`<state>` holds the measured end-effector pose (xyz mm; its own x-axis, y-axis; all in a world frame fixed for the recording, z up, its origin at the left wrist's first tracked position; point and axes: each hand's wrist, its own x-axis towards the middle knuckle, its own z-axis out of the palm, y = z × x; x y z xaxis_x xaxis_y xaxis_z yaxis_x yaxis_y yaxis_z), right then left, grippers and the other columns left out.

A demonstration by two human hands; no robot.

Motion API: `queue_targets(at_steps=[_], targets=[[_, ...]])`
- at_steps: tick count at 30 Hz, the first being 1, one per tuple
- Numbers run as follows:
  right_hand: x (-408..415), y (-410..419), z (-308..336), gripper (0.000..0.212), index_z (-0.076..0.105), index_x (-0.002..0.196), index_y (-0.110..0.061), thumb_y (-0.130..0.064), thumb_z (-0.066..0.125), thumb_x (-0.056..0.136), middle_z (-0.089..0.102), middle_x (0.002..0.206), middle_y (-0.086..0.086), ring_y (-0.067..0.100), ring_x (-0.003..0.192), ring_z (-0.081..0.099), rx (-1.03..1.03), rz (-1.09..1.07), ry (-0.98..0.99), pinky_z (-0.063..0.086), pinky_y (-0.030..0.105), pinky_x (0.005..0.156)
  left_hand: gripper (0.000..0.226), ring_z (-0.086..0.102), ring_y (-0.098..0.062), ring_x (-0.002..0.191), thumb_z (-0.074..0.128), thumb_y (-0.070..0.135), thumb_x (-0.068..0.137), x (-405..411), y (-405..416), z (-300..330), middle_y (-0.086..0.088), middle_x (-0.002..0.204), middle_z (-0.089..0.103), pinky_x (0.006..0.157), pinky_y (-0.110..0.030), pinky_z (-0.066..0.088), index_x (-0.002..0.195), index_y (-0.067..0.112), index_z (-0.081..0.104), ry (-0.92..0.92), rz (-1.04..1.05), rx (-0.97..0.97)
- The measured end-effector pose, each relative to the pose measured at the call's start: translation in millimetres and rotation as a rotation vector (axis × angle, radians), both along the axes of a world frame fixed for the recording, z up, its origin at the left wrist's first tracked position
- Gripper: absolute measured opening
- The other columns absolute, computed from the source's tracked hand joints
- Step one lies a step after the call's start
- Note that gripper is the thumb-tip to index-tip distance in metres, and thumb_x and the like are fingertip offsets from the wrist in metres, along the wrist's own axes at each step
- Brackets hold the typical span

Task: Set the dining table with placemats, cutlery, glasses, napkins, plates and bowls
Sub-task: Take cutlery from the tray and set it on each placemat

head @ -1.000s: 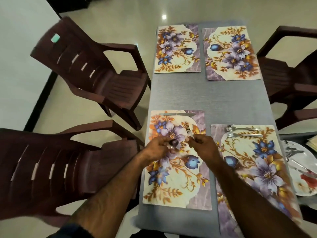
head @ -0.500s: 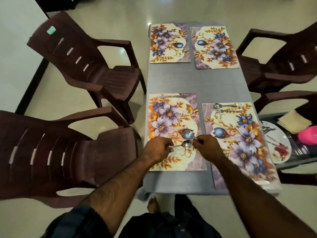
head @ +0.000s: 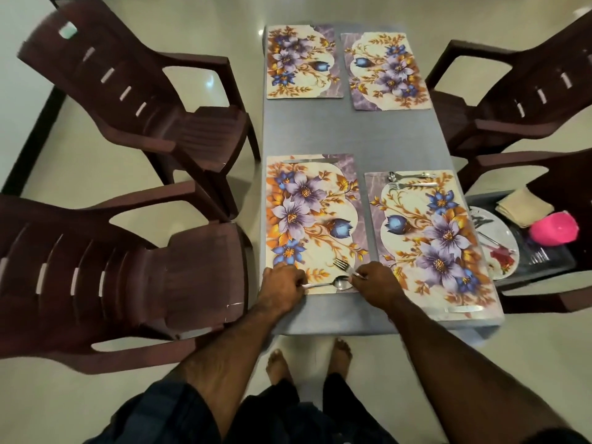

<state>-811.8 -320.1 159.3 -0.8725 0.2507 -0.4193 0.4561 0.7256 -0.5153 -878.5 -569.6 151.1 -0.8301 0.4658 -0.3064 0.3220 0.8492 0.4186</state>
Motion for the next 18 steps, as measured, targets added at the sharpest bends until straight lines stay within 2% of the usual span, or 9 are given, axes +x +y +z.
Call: queue_targets(at_steps=[4, 9, 14, 18], targets=[[3.3, 6.7, -9.4, 0.027, 0.070, 0.072, -0.017, -0.034, 0.075, 0.093, 0.055, 0.065, -0.003, 0.019, 0.069, 0.058, -0.010, -0.001, -0.011, 0.037, 0.026, 0.069, 0.015, 0.067, -0.023, 0.105, 0.076, 0.037, 0.084, 2.9, 2.6, -6.9, 0.006, 0.102, 0.076, 0.089, -0.039, 0.043, 0.097, 0.028, 0.077, -0.020, 0.036, 0.023], [5.9, 7.2, -9.7, 0.033, 0.058, 0.067, -0.024, -0.035, 0.074, 0.095, 0.048, 0.058, -0.013, 0.015, 0.064, 0.053, -0.022, 0.019, 0.018, 0.033, 0.026, 0.069, 0.016, 0.067, -0.025, 0.103, 0.075, 0.035, 0.082, 2.5, 0.2, -10.3, 0.006, 0.101, 0.076, 0.086, -0.038, 0.047, 0.097, 0.028, 0.077, 0.009, 0.067, 0.023], [2.5, 8.4, -8.2, 0.024, 0.069, 0.078, -0.021, -0.037, 0.074, 0.094, 0.054, 0.066, -0.010, 0.016, 0.070, 0.054, -0.058, 0.026, 0.028, 0.034, 0.027, 0.069, 0.017, 0.068, -0.023, 0.099, 0.080, 0.035, 0.079, -3.0, -3.0, -10.6, 0.007, 0.099, 0.076, 0.087, -0.043, 0.053, 0.095, 0.028, 0.079, -0.021, 0.098, 0.063], [1.5, 9.6, -10.1, 0.026, 0.077, 0.089, -0.013, -0.038, 0.074, 0.095, 0.059, 0.075, -0.005, 0.017, 0.076, 0.056, -0.054, 0.020, 0.011, 0.035, 0.026, 0.073, 0.017, 0.067, -0.022, 0.098, 0.080, 0.036, 0.081, -3.4, -3.7, -10.0, 0.007, 0.100, 0.076, 0.088, -0.043, 0.054, 0.096, 0.028, 0.080, -0.024, 0.089, 0.066]])
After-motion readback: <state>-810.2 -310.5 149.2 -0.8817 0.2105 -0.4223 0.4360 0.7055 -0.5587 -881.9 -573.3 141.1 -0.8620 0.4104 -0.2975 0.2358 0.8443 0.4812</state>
